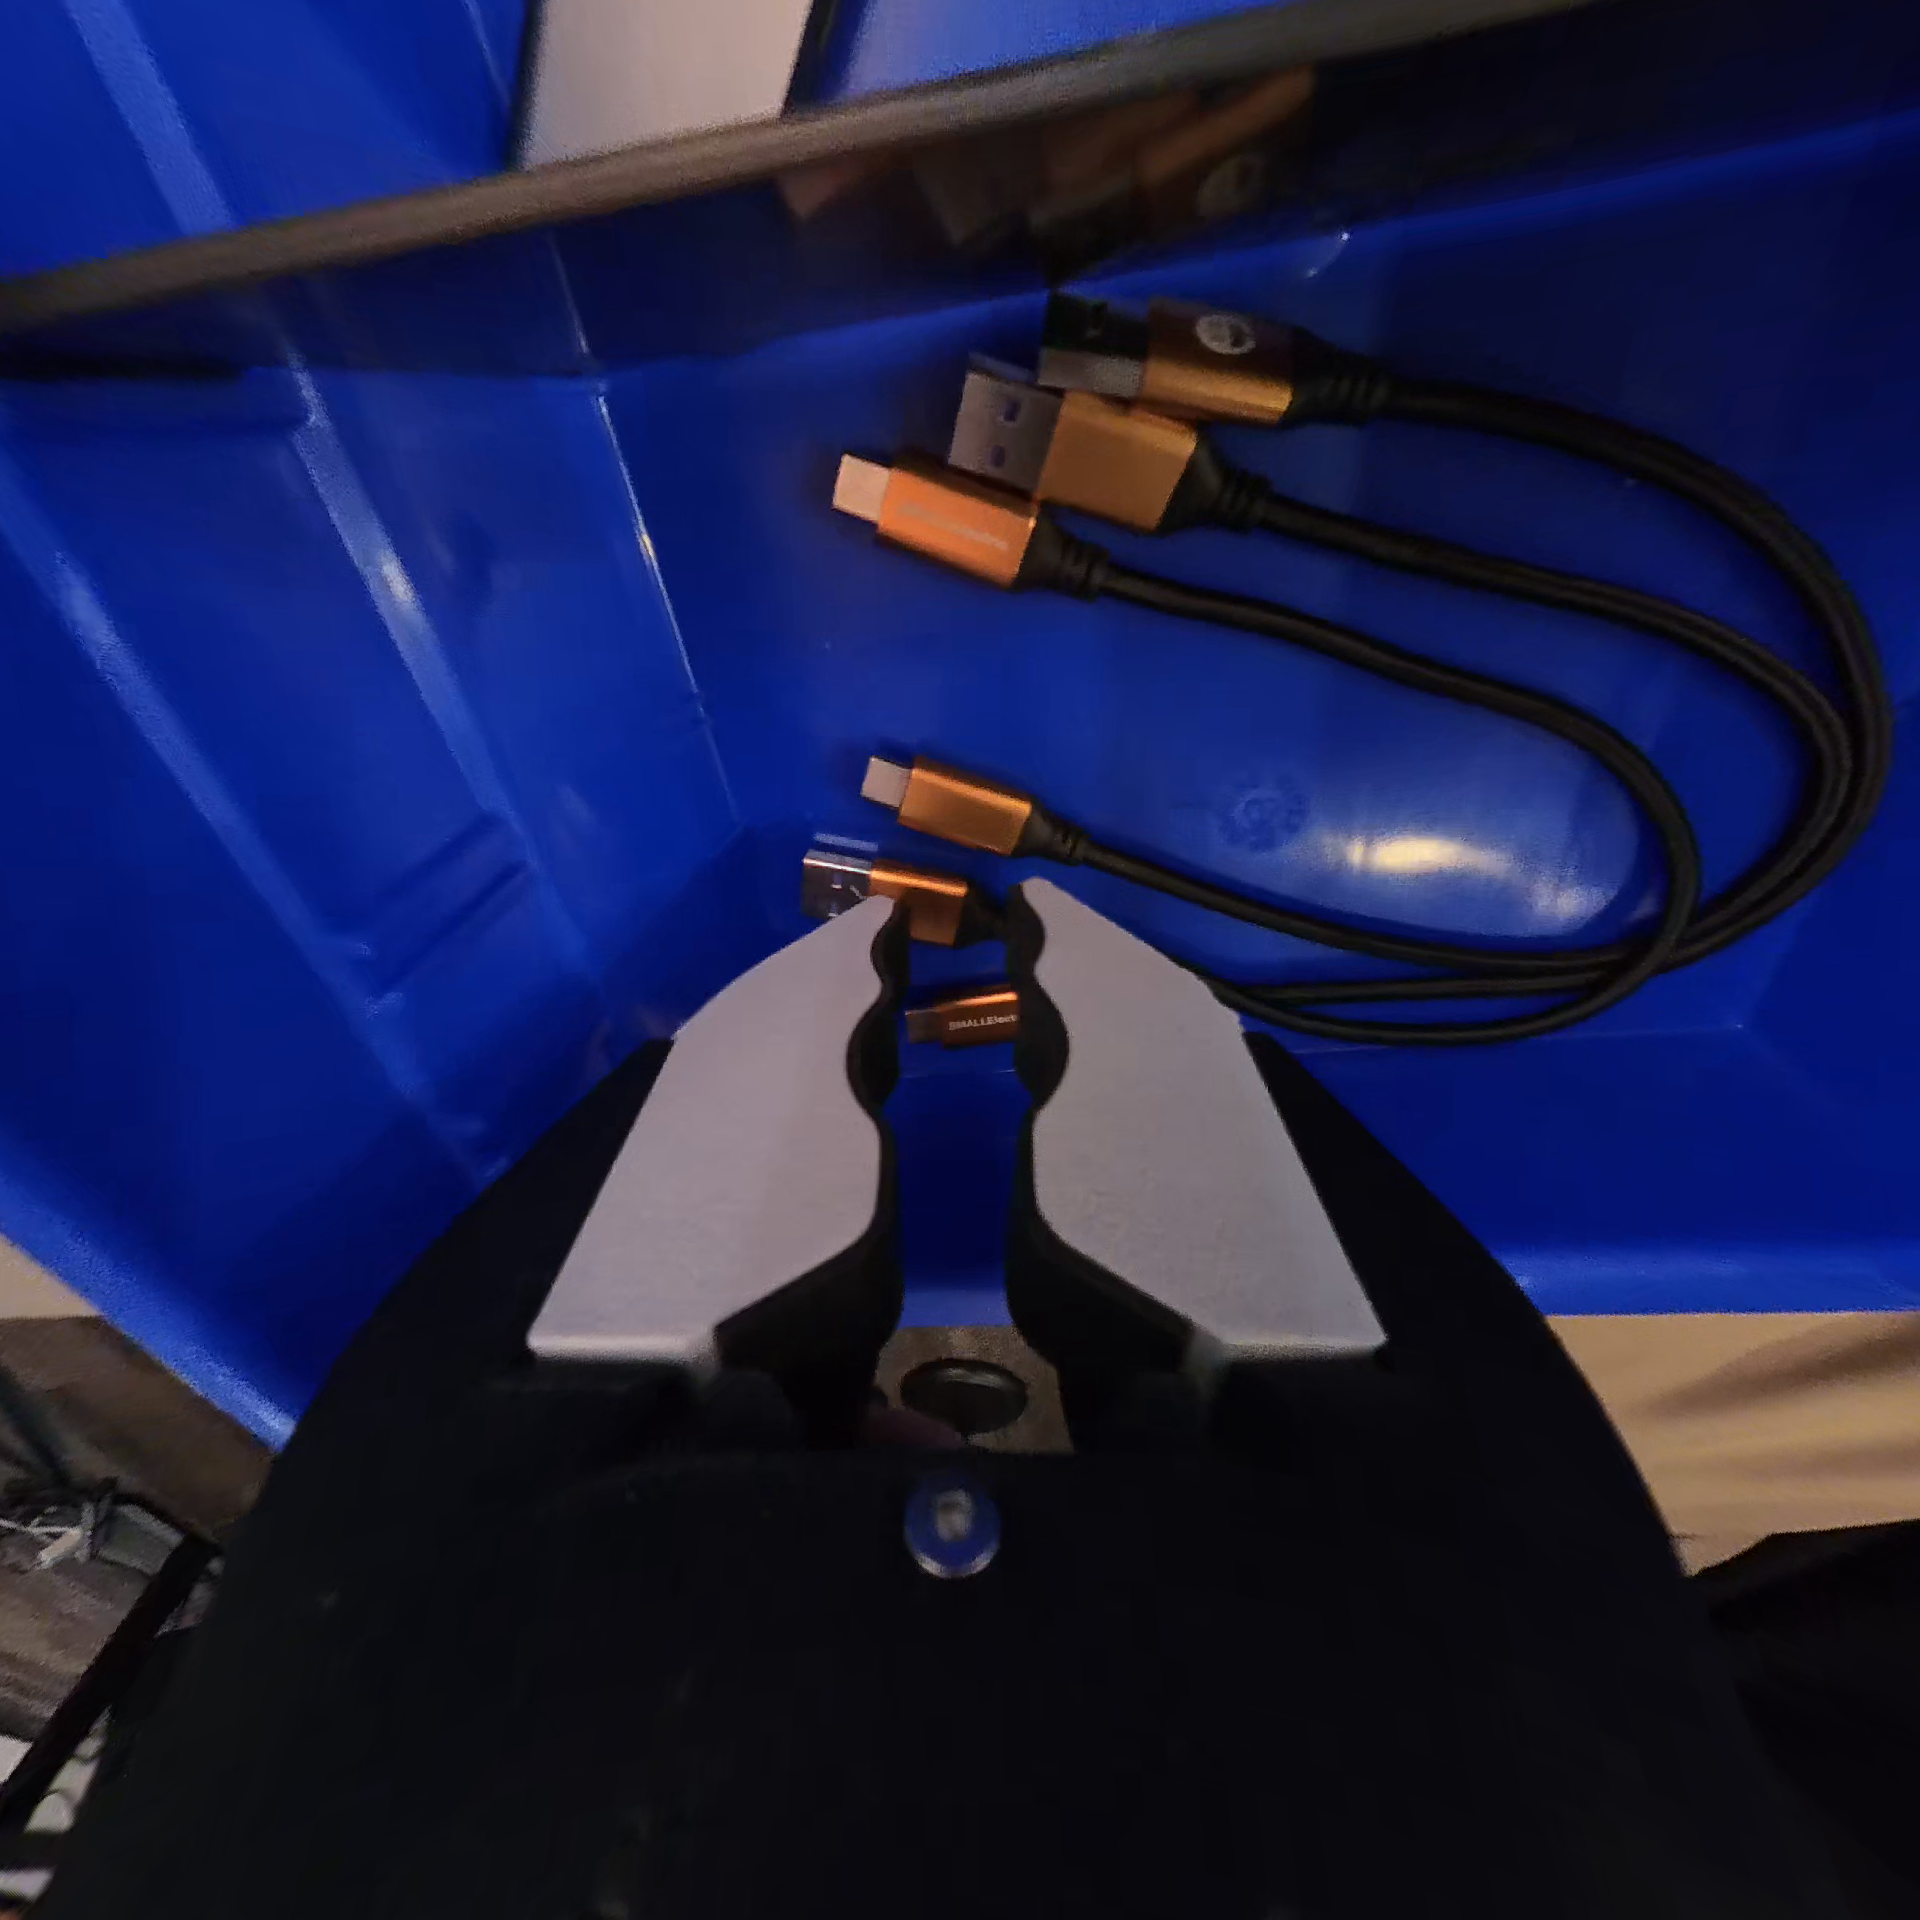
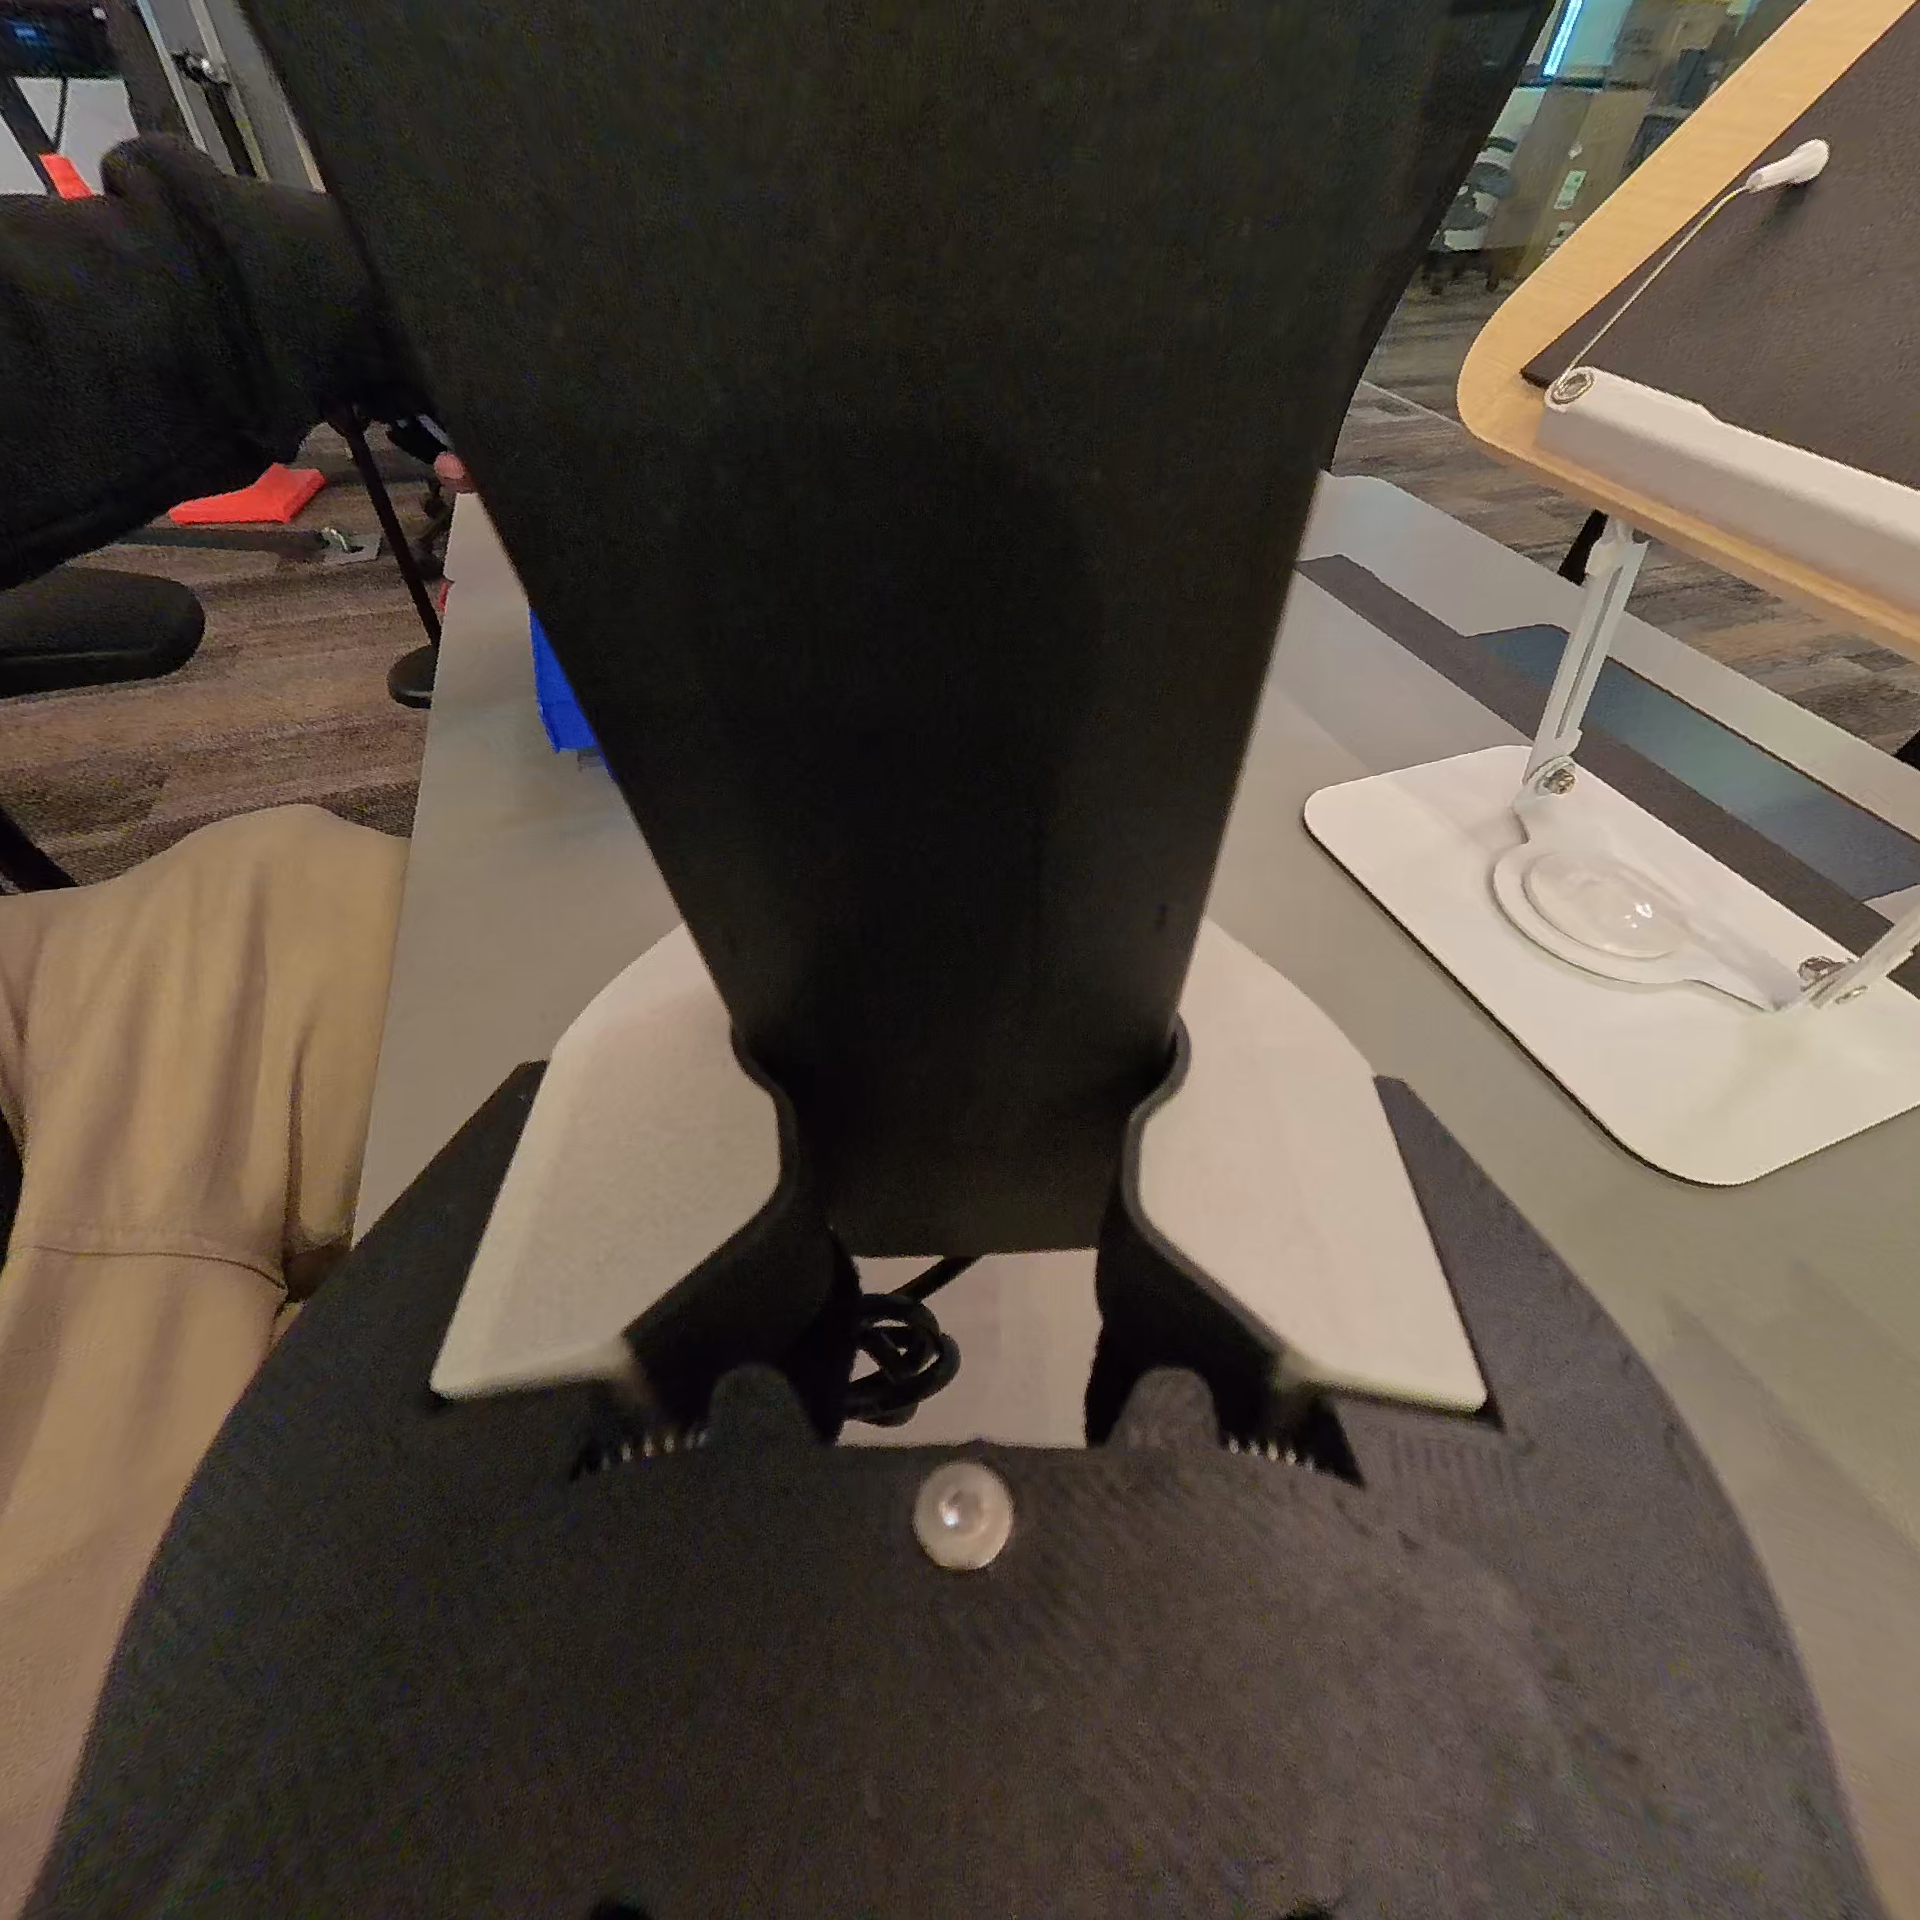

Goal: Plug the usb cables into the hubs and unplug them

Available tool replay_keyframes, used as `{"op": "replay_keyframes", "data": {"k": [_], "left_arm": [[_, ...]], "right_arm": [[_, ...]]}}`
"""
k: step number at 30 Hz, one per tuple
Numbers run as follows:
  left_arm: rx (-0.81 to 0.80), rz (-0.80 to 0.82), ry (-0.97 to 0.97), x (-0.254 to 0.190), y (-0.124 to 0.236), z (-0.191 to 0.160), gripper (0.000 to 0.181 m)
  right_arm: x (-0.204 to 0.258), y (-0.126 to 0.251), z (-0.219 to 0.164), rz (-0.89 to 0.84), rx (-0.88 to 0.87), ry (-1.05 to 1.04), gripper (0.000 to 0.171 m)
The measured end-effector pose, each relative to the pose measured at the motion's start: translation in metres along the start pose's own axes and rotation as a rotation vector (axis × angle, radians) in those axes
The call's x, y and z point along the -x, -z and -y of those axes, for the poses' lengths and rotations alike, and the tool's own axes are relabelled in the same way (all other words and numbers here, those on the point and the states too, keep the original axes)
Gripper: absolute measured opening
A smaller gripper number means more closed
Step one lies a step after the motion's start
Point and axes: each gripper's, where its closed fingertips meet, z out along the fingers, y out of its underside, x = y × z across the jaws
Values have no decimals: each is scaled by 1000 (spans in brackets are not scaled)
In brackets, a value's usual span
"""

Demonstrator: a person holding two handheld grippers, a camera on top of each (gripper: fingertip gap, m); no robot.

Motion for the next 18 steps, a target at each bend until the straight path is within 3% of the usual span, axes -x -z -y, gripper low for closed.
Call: {"op": "replay_keyframes", "data": {"k": [6,11,18], "left_arm": [[-30,26,6,1,1,-1,13],[-35,-3,15,-5,7,-8,35],[9,-26,59,-1,0,-6,34]], "right_arm": [[1,2,3,0,-10,3,65],[0,2,4,-1,-13,-1,65],[3,1,5,6,-12,3,65]]}}
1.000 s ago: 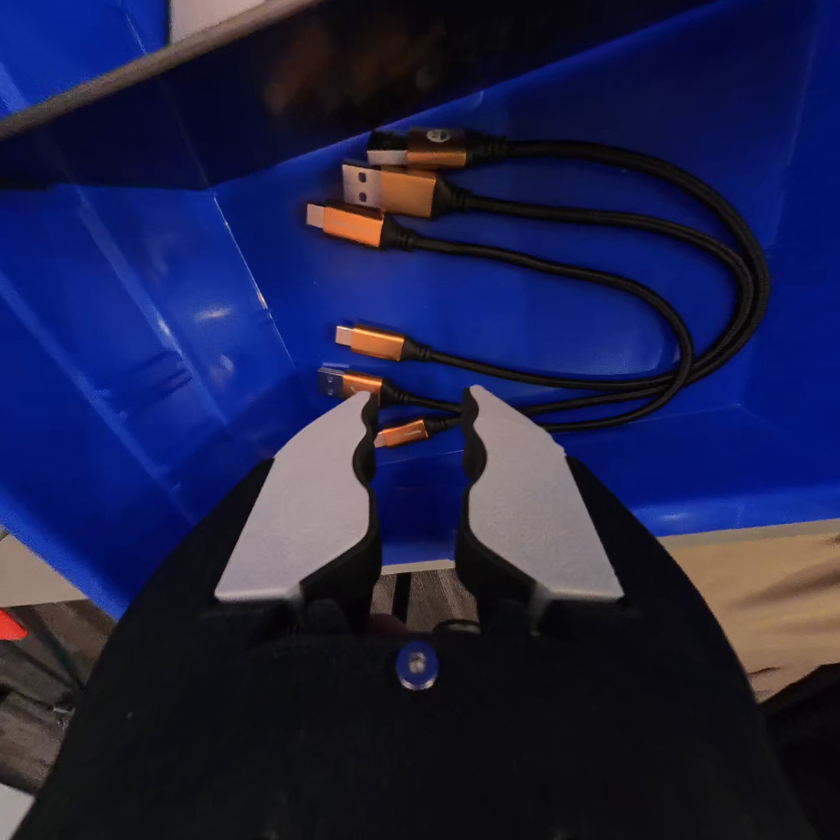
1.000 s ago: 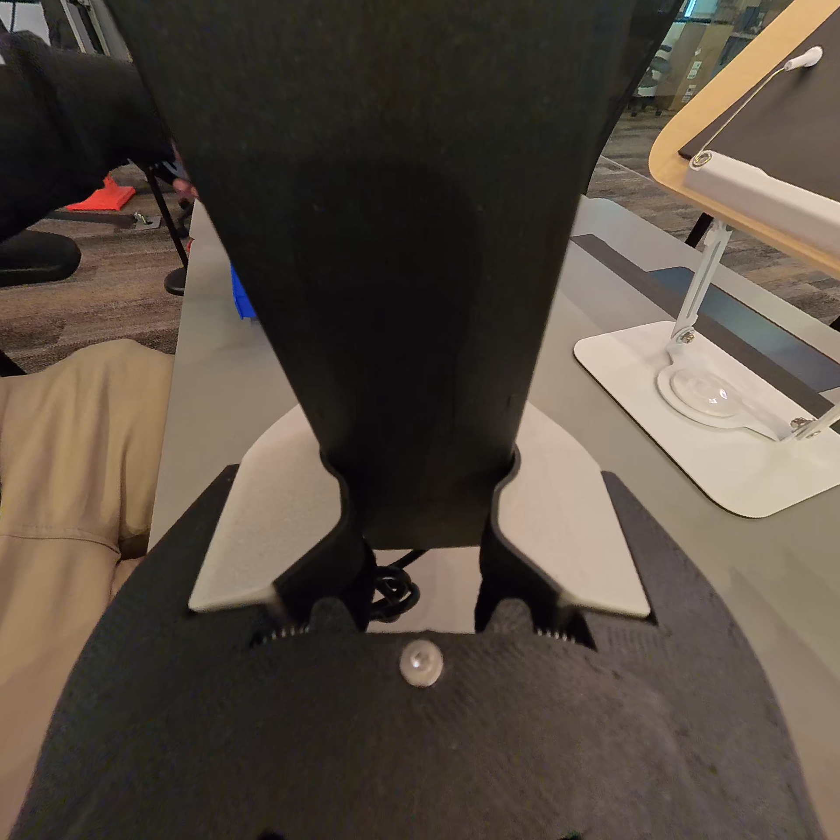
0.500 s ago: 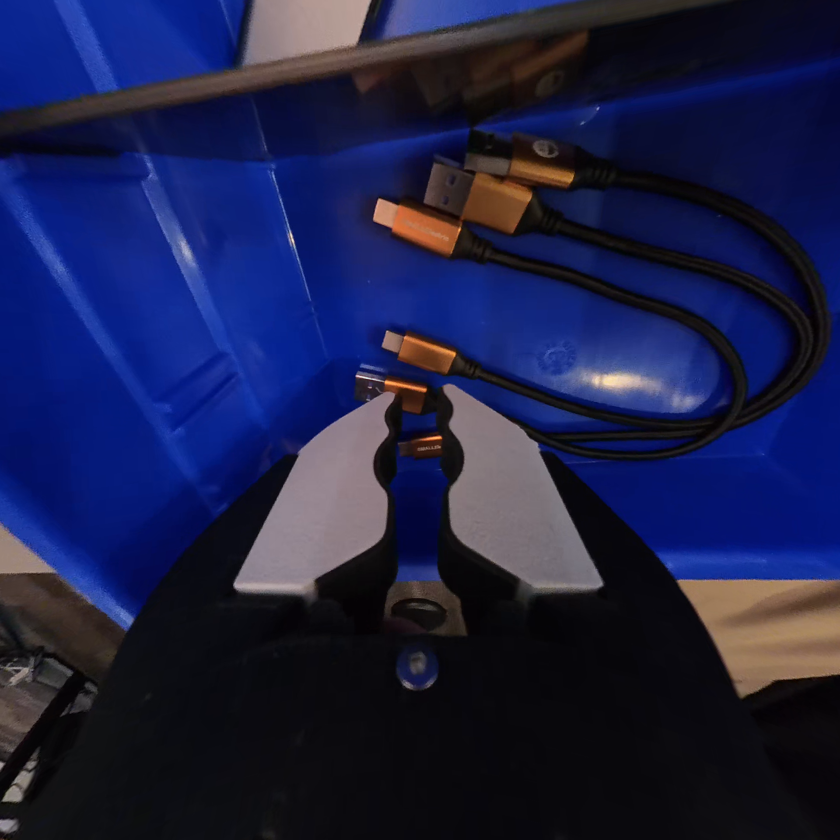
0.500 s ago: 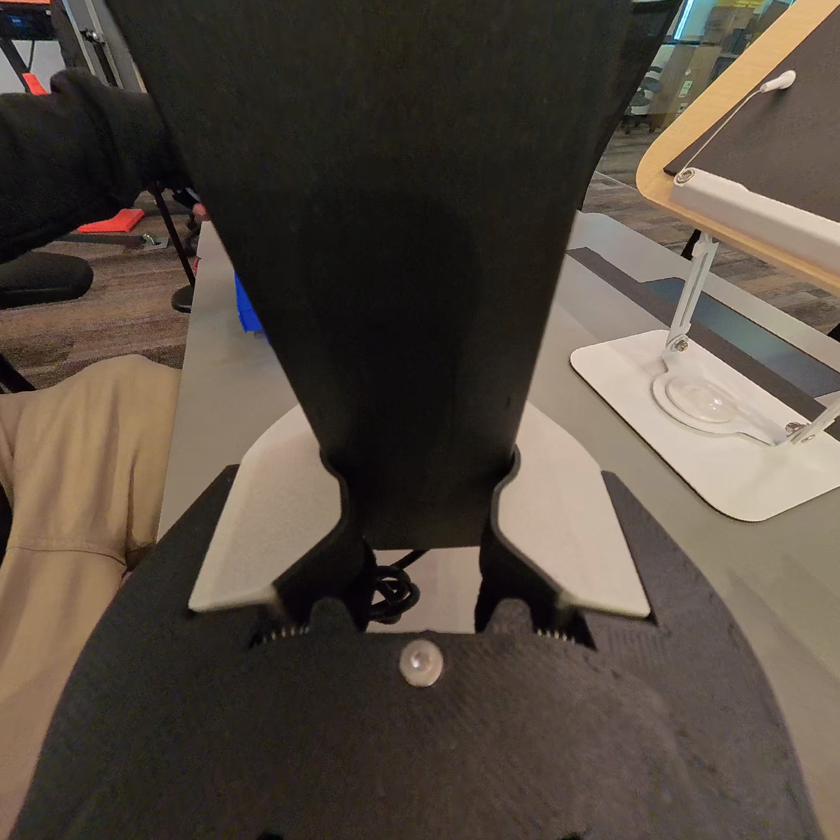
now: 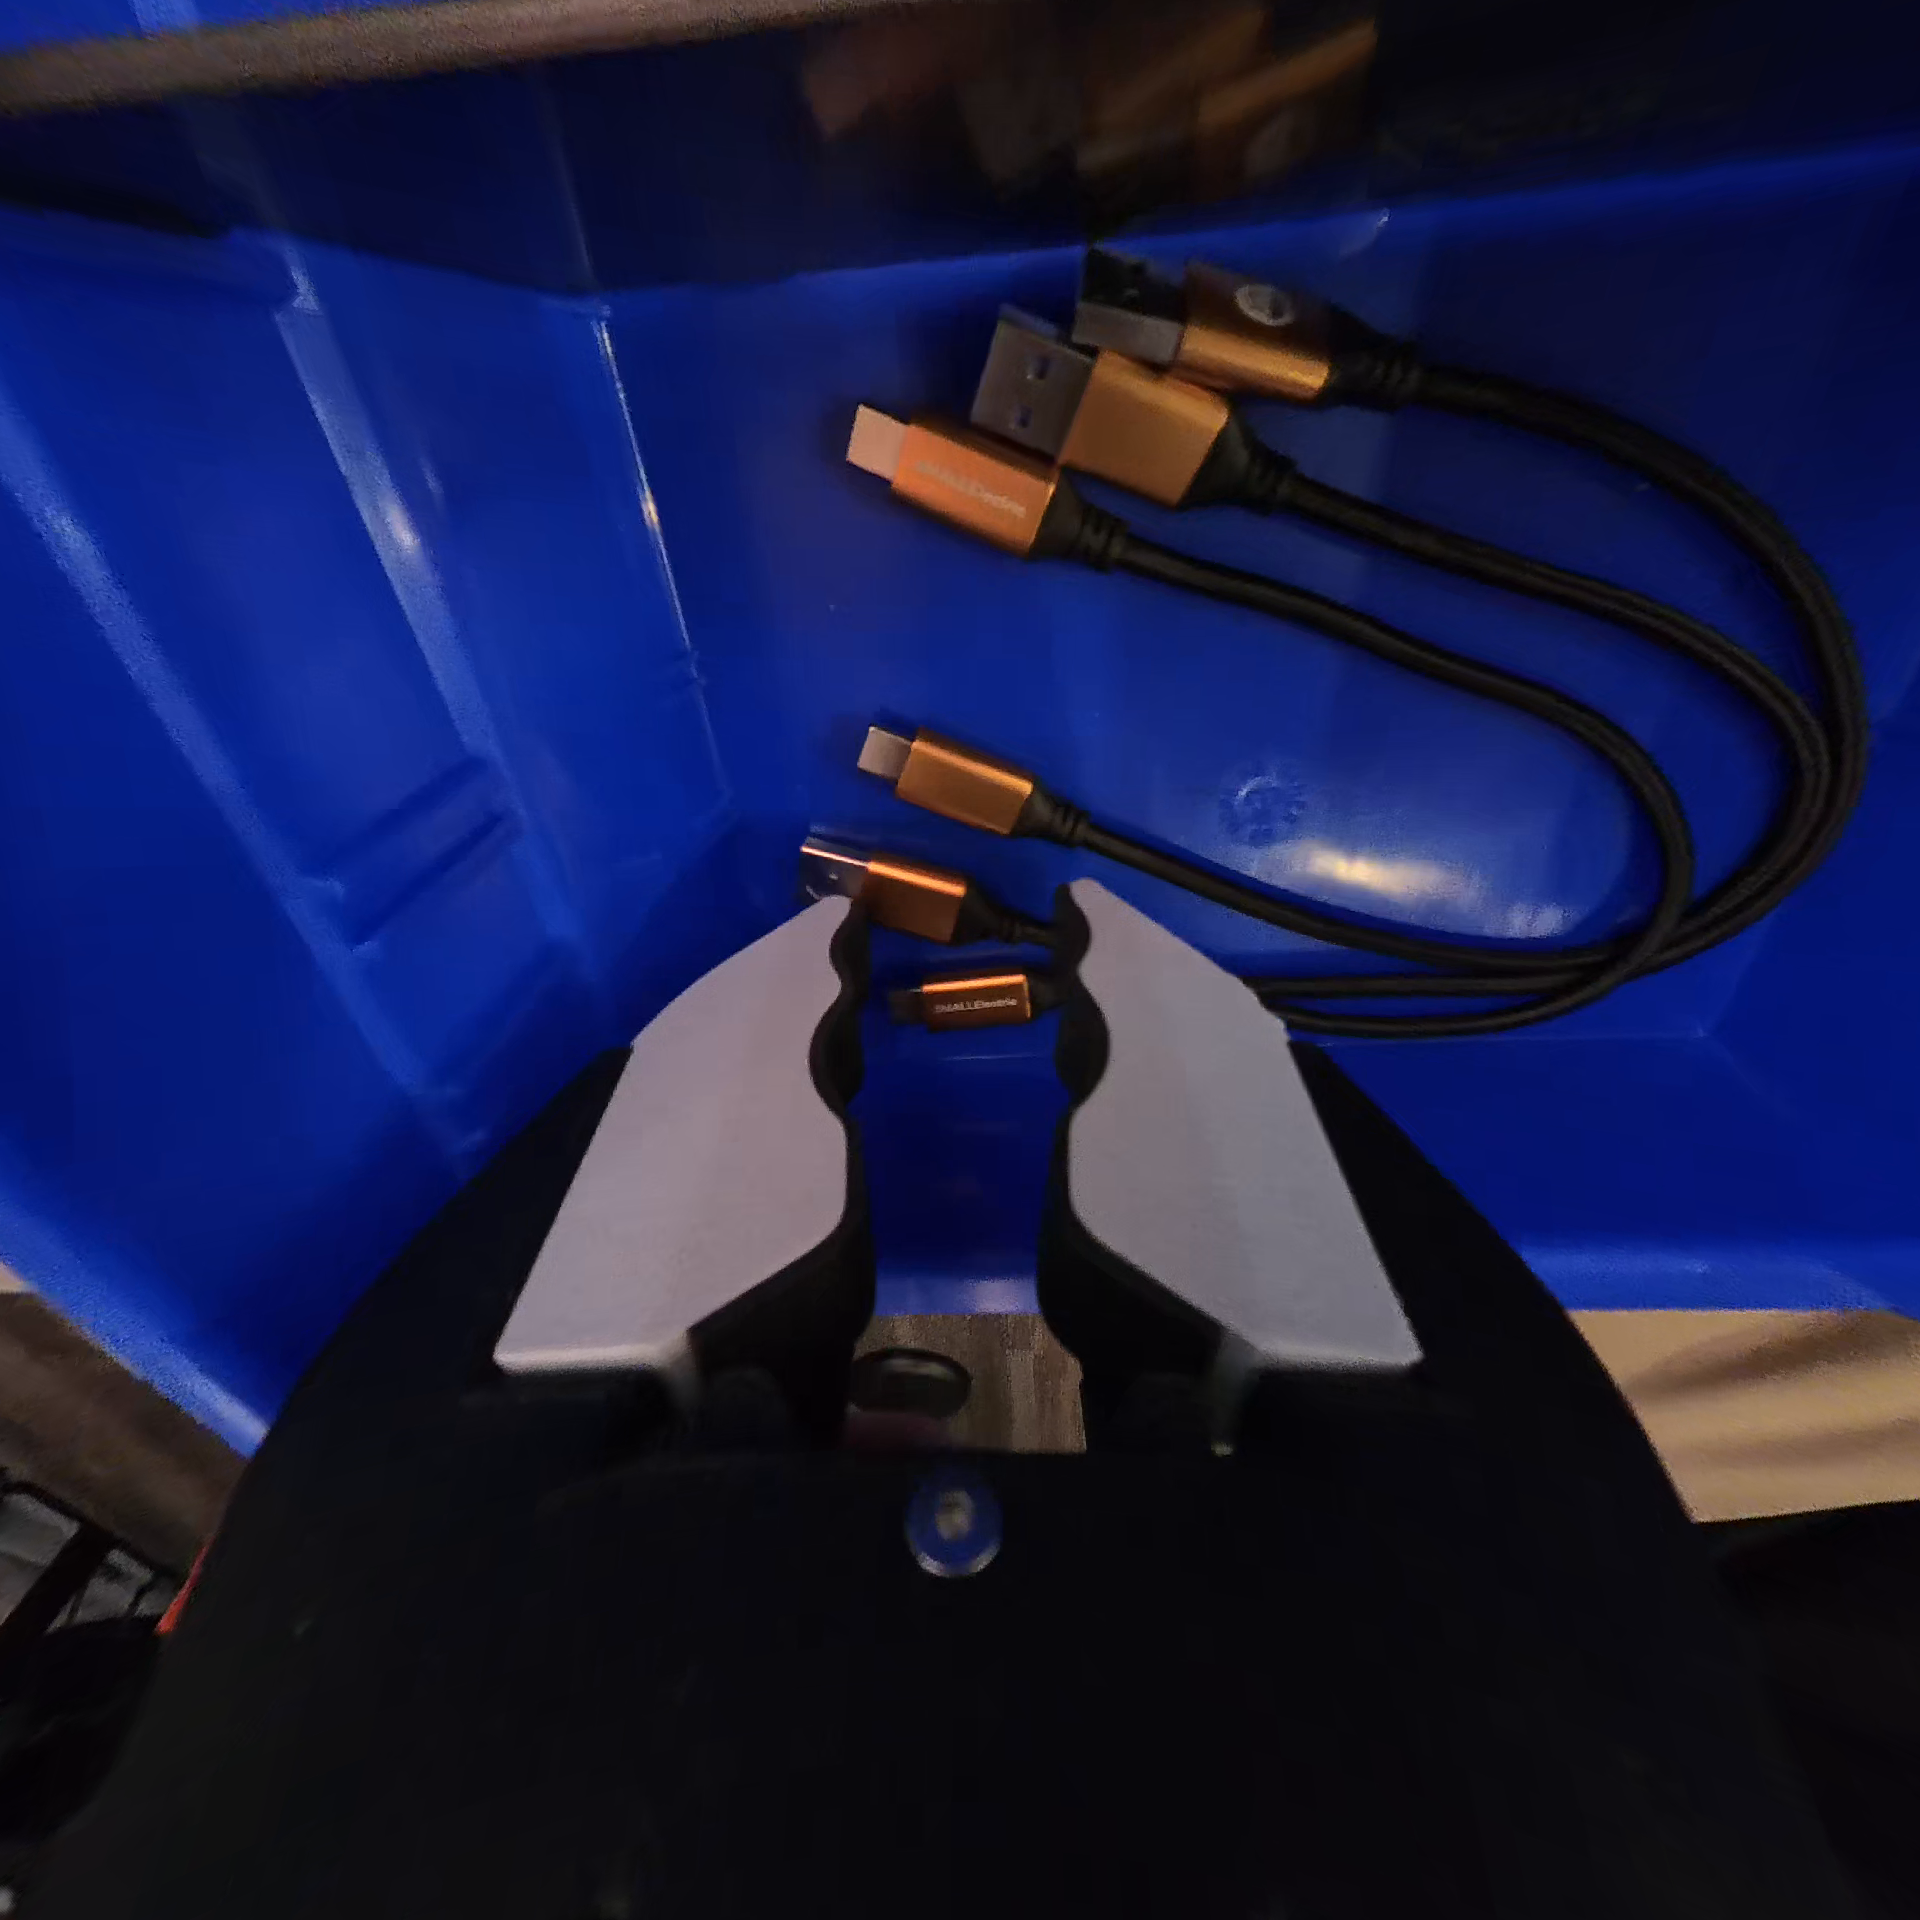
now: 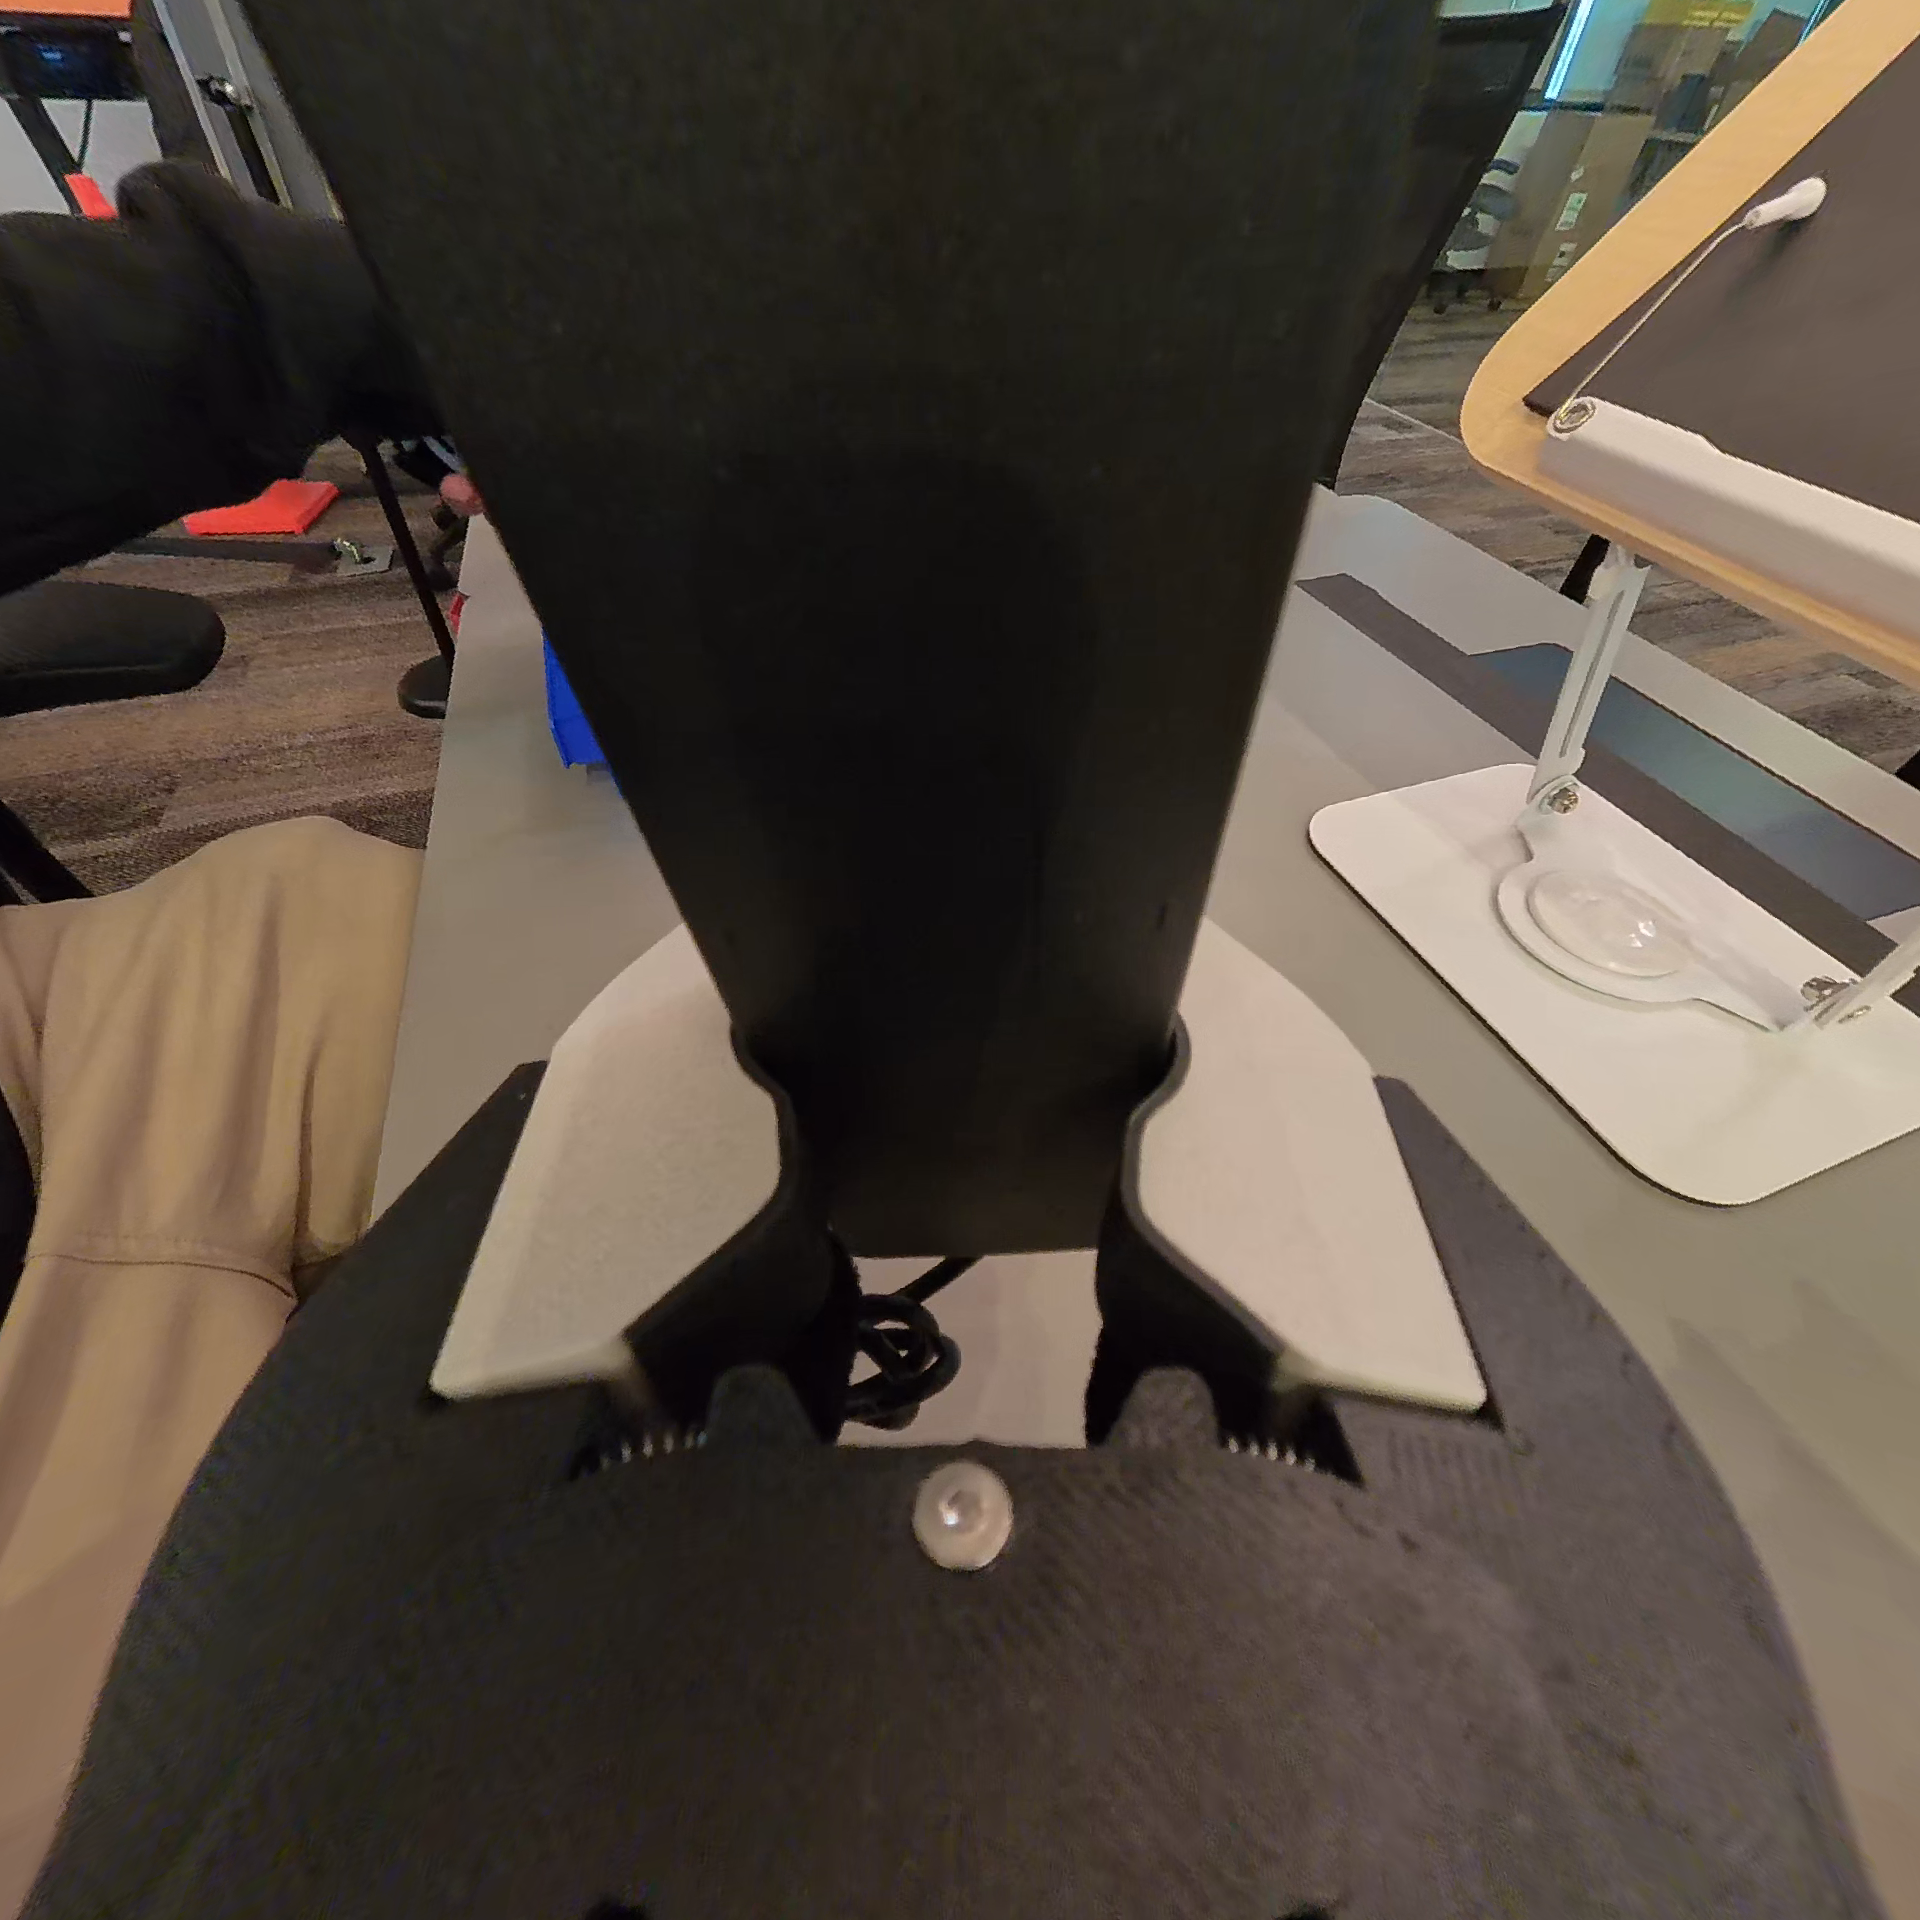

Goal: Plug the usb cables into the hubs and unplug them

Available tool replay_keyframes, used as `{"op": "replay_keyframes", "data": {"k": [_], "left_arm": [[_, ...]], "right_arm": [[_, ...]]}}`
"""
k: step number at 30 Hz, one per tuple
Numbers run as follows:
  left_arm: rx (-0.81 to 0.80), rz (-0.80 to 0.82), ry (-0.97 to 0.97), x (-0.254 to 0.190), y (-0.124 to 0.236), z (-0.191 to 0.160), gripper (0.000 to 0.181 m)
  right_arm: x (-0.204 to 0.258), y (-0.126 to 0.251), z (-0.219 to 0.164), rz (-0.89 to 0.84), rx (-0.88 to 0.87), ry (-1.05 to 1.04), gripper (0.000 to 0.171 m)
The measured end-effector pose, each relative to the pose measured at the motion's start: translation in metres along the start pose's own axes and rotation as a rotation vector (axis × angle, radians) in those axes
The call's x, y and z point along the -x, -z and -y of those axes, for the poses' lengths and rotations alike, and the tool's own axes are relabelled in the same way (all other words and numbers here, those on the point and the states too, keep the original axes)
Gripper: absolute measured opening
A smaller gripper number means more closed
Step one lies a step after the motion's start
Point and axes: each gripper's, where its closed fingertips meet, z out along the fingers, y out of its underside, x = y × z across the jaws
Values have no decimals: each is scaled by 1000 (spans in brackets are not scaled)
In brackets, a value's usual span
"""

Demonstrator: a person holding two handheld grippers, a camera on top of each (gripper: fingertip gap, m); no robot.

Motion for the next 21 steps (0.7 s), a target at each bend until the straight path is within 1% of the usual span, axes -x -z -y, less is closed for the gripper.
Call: {"op": "replay_keyframes", "data": {"k": [1,6,8,9,12,14,15,17,19,21], "left_arm": [[5,11,6,2,0,0,30],[-11,36,29,3,-1,1,29],[-36,69,11,5,-1,4,25],[-68,59,5,3,0,7,26],[-222,-102,-42,-22,4,26,23],[-279,-37,-71,-15,6,32,19],[-300,-25,-56,-11,8,33,22],[-296,-51,-35,-12,10,28,29],[-231,-44,-59,-15,5,19,36],[-196,-47,-56,-19,1,16,34]], "right_arm": [[0,1,1,-2,-3,0,65],[-2,4,3,-5,-15,-4,65],[-1,4,4,-3,-18,-3,65],[-1,4,4,-2,-18,-1,65],[1,4,5,1,-21,4,65],[0,4,5,-2,-18,4,65],[0,4,5,-4,-17,4,65],[-1,5,4,-7,-18,2,65],[-2,4,4,-5,-18,-5,65],[-2,2,2,-2,-12,-9,65]]}}
